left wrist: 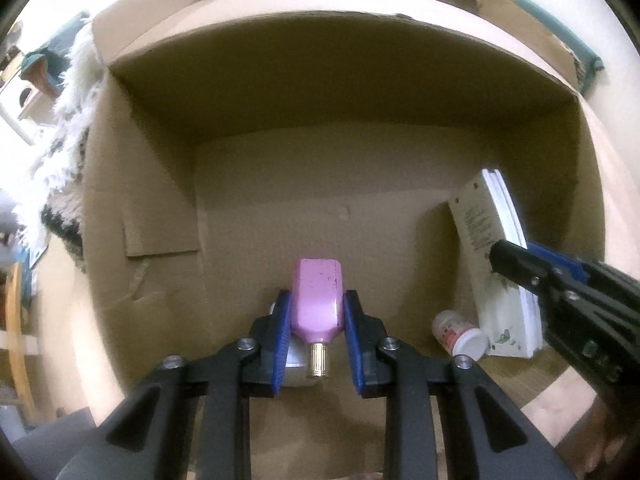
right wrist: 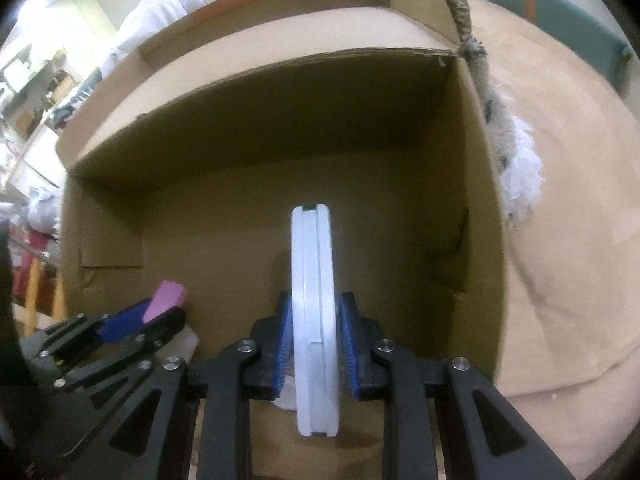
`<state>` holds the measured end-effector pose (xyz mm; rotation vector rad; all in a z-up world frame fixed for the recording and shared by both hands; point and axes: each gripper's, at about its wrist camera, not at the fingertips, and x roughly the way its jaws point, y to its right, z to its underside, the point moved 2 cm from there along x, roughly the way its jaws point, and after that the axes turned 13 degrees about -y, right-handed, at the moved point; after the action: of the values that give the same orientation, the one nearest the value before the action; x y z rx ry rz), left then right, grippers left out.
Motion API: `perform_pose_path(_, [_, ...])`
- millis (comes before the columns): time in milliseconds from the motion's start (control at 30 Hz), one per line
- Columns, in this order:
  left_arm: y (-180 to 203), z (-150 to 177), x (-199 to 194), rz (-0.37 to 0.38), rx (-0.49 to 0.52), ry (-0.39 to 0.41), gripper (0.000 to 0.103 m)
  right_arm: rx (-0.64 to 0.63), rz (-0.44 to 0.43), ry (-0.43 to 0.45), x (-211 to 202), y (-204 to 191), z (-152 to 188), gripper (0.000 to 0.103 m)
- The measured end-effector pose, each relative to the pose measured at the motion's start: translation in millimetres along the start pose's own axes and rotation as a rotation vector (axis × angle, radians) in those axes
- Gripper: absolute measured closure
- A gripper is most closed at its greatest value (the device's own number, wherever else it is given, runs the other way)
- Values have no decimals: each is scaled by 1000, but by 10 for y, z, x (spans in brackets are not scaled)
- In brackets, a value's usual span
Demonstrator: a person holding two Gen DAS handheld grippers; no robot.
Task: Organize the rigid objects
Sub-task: 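Place the lip-gloss and white remote into the box, opening both tools, then reach the left tool to the pink-brown bottle and grasp it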
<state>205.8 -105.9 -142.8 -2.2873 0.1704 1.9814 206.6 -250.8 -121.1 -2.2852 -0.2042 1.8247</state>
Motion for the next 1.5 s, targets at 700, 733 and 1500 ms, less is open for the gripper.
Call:
perform_pose_path(700, [194, 124, -286, -68, 22, 85, 39, -7, -74, 148, -312, -115, 14, 0])
perform_pose_path(733, [133, 86, -307, -68, 21, 85, 39, -16, -70, 157, -331, -131, 12, 0])
perform_pose_path(1500, [-105, 392, -943, -46, -16, 194, 39, 18, -105, 257, -745, -31, 341, 0])
